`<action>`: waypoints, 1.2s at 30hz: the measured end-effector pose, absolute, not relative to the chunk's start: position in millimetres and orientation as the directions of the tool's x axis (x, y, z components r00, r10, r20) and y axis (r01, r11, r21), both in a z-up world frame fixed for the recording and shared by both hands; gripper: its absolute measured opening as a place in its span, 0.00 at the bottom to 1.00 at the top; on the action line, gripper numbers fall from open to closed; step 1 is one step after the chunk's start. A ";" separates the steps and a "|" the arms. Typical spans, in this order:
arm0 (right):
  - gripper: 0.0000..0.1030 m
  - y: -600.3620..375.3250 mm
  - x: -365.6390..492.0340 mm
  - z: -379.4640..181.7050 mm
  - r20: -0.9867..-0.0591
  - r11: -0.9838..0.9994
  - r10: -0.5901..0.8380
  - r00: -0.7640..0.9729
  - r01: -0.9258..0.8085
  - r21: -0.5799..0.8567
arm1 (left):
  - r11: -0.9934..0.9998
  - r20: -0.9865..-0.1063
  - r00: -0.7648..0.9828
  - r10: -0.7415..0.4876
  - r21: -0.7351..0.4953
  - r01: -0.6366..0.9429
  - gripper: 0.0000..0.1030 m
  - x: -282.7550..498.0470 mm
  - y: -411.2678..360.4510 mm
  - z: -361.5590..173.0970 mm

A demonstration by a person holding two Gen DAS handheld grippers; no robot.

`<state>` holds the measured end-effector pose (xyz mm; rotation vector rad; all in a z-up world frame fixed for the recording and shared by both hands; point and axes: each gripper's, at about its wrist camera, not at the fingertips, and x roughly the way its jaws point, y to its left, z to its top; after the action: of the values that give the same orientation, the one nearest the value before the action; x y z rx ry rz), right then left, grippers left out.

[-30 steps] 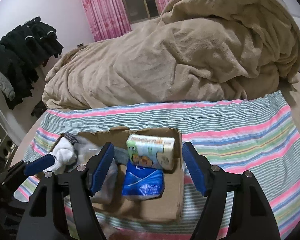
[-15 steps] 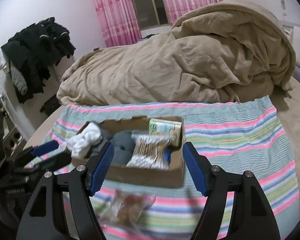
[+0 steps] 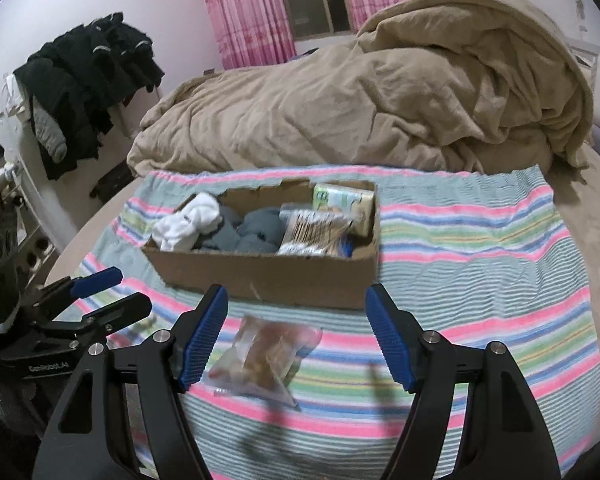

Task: Organize objects
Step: 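Grasp the clear bag of bread with the right gripper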

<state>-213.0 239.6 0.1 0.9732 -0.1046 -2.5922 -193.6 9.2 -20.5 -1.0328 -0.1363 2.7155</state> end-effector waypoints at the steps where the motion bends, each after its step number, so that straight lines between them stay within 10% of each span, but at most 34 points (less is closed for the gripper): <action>1: 0.72 237.1 -212.9 -2.0 -0.627 -0.928 -0.366 -0.688 0.319 0.192 | -0.970 -0.647 -0.722 0.244 -0.165 -0.179 0.84 -193.6 8.1 -22.3; 20: 0.72 193.1 -223.1 -66.9 -0.756 -0.910 -0.364 -0.545 0.381 0.163 | -0.978 -0.729 -0.653 0.207 -0.139 -0.155 0.84 -203.7 8.1 -68.0; 26: 0.50 184.9 -215.9 -64.9 -0.749 -0.894 -0.375 -0.547 0.427 0.136 | -0.974 -0.737 -0.638 0.224 -0.156 -0.162 0.84 -205.2 8.4 -69.6; 36: 0.48 183.2 -212.1 -43.5 -0.709 -0.879 -0.415 -0.570 0.454 0.149 | -0.973 -0.713 -0.662 0.231 -0.179 -0.147 0.84 -202.5 4.2 -55.9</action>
<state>-212.1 183.2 -43.5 1.0738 0.0672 -2.4177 -202.5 4.2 -55.9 -1.1726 -0.1560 2.6845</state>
